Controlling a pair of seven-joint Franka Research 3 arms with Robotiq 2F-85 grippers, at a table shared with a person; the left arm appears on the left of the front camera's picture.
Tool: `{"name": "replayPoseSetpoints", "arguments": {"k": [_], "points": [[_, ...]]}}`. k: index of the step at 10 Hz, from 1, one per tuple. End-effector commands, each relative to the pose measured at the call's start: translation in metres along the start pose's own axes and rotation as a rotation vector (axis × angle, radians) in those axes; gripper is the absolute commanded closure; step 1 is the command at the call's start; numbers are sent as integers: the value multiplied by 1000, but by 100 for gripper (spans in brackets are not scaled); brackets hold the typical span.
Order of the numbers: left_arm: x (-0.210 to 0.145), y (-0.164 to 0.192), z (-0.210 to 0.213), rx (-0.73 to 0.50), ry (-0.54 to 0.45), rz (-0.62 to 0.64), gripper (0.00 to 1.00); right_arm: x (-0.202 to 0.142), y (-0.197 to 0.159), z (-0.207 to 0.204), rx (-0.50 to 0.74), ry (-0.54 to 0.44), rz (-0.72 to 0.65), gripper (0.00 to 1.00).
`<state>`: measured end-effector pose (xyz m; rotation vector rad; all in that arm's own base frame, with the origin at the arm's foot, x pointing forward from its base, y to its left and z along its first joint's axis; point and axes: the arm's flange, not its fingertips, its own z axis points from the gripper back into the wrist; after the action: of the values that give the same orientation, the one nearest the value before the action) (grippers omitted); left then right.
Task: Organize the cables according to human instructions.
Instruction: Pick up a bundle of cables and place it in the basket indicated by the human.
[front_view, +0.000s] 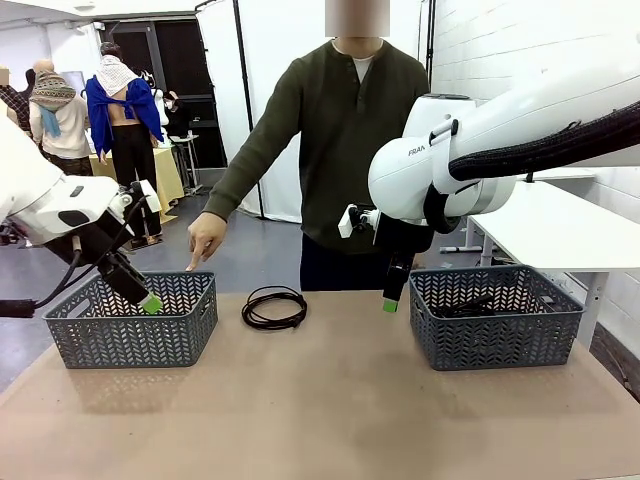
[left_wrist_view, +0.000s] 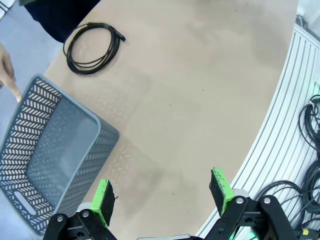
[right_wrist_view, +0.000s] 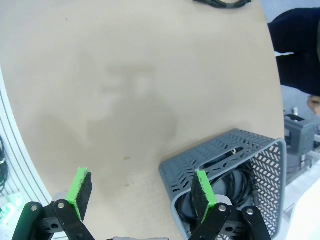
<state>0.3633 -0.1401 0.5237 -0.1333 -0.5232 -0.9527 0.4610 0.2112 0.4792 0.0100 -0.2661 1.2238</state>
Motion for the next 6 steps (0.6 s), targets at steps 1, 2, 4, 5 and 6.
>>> {"name": "replayPoseSetpoints", "arguments": {"k": [1,2,4,5,6], "points": [[29,12,-7,-18,43,-62,0,0,-1,0,-5,1,-2,0],[43,16,-13,-33,56,-82,0,0,-1,0,-5,1,-2,0],[68,28,-27,-53,88,-113,0,0,-1,0,-5,1,-2,0],[82,35,-38,-58,103,-134,0,0,-1,0,-5,1,-2,0],[98,41,-52,-71,114,-187,0,0,-1,0,-5,1,-2,0]]}}
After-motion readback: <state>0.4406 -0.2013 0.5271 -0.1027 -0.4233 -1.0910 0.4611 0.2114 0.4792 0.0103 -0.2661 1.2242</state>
